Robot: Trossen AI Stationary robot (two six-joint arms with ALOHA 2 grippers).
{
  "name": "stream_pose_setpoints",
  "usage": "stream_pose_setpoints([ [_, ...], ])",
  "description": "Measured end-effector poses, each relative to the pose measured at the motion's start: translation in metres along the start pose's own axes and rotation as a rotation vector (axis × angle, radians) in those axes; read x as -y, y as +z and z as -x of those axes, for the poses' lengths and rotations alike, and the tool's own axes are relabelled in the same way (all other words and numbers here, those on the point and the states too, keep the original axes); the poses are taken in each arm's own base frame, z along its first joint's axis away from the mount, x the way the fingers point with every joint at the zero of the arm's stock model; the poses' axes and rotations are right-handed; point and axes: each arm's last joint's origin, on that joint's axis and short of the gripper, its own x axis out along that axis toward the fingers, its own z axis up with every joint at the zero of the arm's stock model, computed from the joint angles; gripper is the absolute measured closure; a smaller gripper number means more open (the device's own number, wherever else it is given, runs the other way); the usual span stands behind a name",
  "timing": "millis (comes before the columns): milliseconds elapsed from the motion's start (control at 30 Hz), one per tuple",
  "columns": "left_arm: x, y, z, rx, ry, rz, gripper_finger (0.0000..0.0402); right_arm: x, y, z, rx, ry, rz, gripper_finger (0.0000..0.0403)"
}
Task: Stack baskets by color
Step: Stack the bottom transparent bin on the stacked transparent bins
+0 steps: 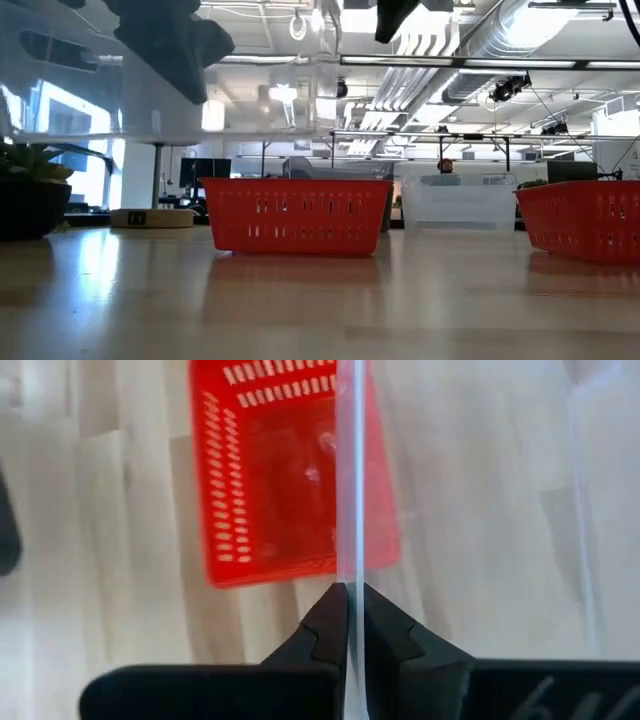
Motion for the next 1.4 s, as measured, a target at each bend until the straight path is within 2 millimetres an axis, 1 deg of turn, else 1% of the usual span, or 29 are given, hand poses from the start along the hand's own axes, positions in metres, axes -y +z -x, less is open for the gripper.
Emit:
stream_pose_setpoints([
  [100, -0.008, 0.0, 0.005, 0.012, 0.039, -0.011, 0.0401, -0.001, -0.004, 0.0, -0.005, -0.075, -0.042, 0.0249],
  [200, -0.015, -0.001, 0.009, 0.021, 0.11, -0.019, 0.0401, 0.0, -0.003, -0.005, -0.001, -0.083, -0.06, 0.0249],
  [300, -0.024, -0.003, 0.011, 0.008, 0.18, -0.032, 0.0401, 0.003, -0.006, -0.017, -0.049, -0.124, -0.063, 0.0249],
  [400, -0.034, -0.004, 0.015, 0.007, 0.192, -0.017, 0.0401, 0.006, -0.009, -0.032, -0.106, -0.138, -0.062, 0.0249],
  [567, -0.051, -0.009, 0.027, 0.009, 0.219, 0.026, 0.0401, 0.011, -0.013, -0.051, -0.169, -0.167, -0.03, 0.0249],
  [767, -0.071, -0.013, 0.041, 0.041, 0.26, 0.087, 0.0401, 0.017, -0.018, -0.069, -0.218, -0.203, -0.033, 0.0249],
  [900, -0.085, -0.018, 0.046, 0.037, 0.294, 0.115, 0.0401, 0.019, -0.019, -0.082, -0.231, -0.21, -0.042, 0.0249],
  [967, -0.091, -0.022, 0.046, 0.008, 0.31, 0.135, 0.0401, 0.021, -0.02, -0.087, -0.24, -0.214, -0.037, 0.0249],
  [1067, -0.1, -0.024, 0.048, 0.0, 0.338, 0.162, 0.0401, 0.026, -0.017, -0.095, -0.222, -0.228, -0.052, 0.0249],
  [1400, -0.122, -0.032, 0.049, -0.063, 0.488, 0.209, 0.0401, 0.046, -0.003, -0.109, -0.126, -0.258, -0.138, 0.0249],
])
